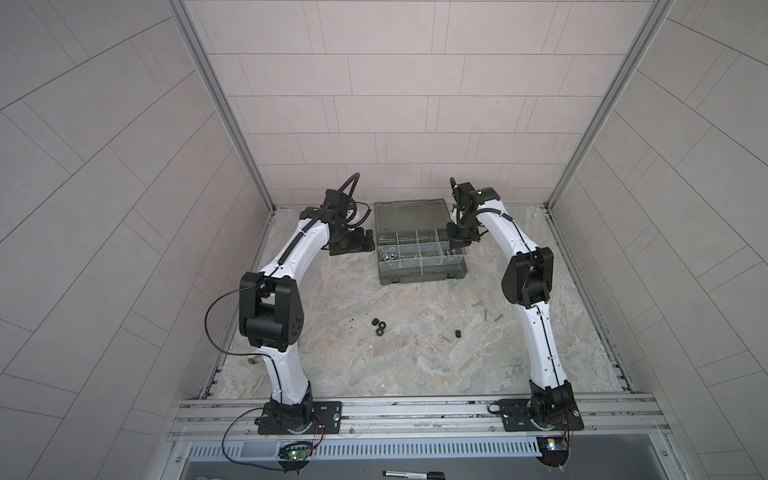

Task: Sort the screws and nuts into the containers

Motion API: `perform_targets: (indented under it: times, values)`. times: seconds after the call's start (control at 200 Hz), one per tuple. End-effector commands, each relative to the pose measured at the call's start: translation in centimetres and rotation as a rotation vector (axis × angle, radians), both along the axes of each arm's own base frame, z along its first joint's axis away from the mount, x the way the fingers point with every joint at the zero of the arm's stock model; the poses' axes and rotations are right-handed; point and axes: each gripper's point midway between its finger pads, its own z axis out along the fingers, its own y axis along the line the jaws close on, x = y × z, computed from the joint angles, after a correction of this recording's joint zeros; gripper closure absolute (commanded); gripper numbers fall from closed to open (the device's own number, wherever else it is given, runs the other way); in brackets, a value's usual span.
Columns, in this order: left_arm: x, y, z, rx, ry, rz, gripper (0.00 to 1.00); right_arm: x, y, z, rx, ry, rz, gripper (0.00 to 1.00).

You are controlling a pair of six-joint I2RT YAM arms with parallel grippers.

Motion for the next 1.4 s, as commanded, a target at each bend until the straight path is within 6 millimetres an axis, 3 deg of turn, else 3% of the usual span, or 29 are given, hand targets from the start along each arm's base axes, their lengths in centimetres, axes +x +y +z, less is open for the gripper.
perform_targets:
  times: [0.0, 0.155, 0.25, 0.4, 0.585, 0.761, 0.956, 1.141, 1.271, 1.396]
  values:
    - [-0.2, 0.2, 2.4, 0.009, -0.048, -0.008, 0.04, 0.2, 0.2, -0.9, 0.001, 0.014, -0.006, 0.99]
    - [-0.1, 0.2, 2.1, 0.01, -0.043, -0.01, 0.04, 0.4, 0.1, -1.5, -0.004, 0.014, -0.005, 0.9]
    - [-0.1, 0.3, 2.0, 0.015, -0.039, -0.008, 0.04, 0.3, 0.2, -1.4, 0.006, 0.018, 0.001, 0.71]
    - [0.0, 0.2, 2.0, 0.015, -0.037, -0.009, 0.04, 0.2, 0.0, 1.2, 0.009, -0.026, 0.024, 0.55]
    - [0.1, 0.0, 2.6, 0.008, -0.045, -0.01, 0.04, -1.5, -0.6, 4.7, -0.003, -0.045, 0.016, 0.55]
    - [-0.5, -1.9, 3.0, 0.01, -0.055, -0.047, 0.04, -6.0, -1.4, 6.2, -0.078, -0.037, 0.042, 0.54]
    - [-2.5, -6.5, 2.5, 0.053, -0.049, -0.155, 0.04, -13.3, -2.0, 4.6, -0.057, 0.012, 0.037, 0.54]
    - [-5.9, -9.9, 2.1, 0.085, -0.037, -0.222, 0.06, -19.1, -2.9, 3.5, -0.05, 0.037, 0.034, 0.56]
    - [-8.7, -10.7, 1.7, 0.107, -0.017, -0.238, 0.06, -22.1, -2.7, 2.7, -0.028, 0.044, 0.039, 0.62]
    - [-11.3, -9.9, 1.7, 0.119, -0.011, -0.221, 0.05, -24.3, -1.9, 1.7, -0.034, 0.052, 0.065, 0.66]
